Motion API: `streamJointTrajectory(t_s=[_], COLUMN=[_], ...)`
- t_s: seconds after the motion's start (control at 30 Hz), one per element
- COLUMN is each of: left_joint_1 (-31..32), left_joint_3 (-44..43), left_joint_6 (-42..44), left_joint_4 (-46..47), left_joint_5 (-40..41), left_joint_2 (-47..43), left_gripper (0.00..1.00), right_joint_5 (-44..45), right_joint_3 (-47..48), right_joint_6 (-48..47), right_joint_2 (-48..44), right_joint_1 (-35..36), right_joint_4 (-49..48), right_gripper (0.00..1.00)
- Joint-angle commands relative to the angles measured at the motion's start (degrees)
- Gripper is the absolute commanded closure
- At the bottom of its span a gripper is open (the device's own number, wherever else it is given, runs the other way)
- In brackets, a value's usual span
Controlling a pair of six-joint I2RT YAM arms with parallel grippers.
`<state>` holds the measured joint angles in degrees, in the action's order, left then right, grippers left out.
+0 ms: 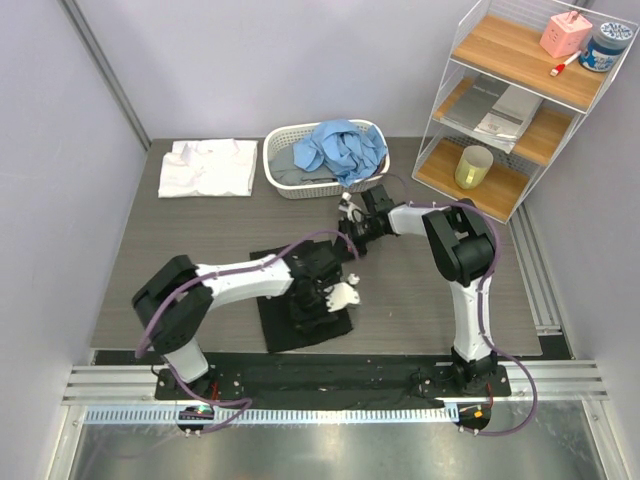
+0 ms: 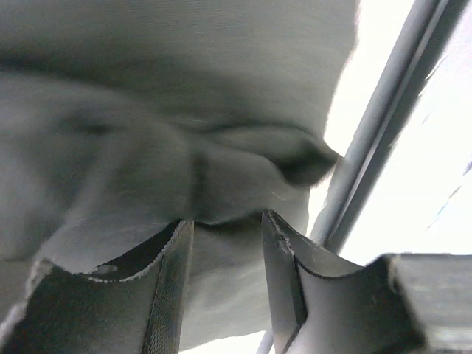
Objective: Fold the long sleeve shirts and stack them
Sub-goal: Fold the shirt
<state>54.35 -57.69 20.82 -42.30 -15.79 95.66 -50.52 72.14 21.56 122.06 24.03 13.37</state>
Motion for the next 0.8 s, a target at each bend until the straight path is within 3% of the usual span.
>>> streamJointTrajectory(t_s=[0.0,0.13,0.2,0.23,0.33,0.47,0.5,0.6,0.77], left_joint_1=[5.42,4.28,1.75,0.6,-6.07,-16.27,-20.55,-25.59,-25.96], left_joint_3=[-9.96,-18.06,-17.11,-16.58,-14.92,-11.75,-11.48,-12.09,-8.59], left_joint_6=[-9.11,-13.7,-15.19,-14.76,-12.83,-7.65,-7.03,-3.69,-0.43], left_joint_4=[9.26,6.02,5.48,3.91,-2.22,-5.5,-5.51,-6.21,-4.02], left_joint_5=[-7.29,-11.25,-12.68,-13.55,-14.43,-13.74,-14.0,-13.65,-10.75], left_joint_2=[8.73,6.94,2.19,-2.36,-6.7,-9.52,-9.09,-5.49,-2.14], left_gripper=[0.58,0.46,0.39,0.33,0.3,0.3,0.3,0.31,0.34], right_joint_5=[1.23,1.99,3.76,4.81,7.45,10.88,10.8,9.04,9.12], right_joint_3=[9.23,17.58,19.88,20.23,19.18,12.43,10.58,2.94,-8.32], right_joint_6=[-1.43,-15.7,-20.66,-25.47,-30.69,-34.21,-34.22,-33.96,-34.22], right_joint_2=[3.97,1.79,-0.58,-3.21,-8.92,-16.05,-17.63,-22.56,-25.38], right_joint_1=[2.6,1.2,-1.26,-2.14,-5.57,-7.33,-7.33,-6.81,-4.79], right_joint_4=[-2.65,10.51,18.86,21.33,28.63,35.31,35.93,37.7,36.13], right_gripper=[0.96,0.83,0.76,0.67,0.55,0.54,0.54,0.55,0.61])
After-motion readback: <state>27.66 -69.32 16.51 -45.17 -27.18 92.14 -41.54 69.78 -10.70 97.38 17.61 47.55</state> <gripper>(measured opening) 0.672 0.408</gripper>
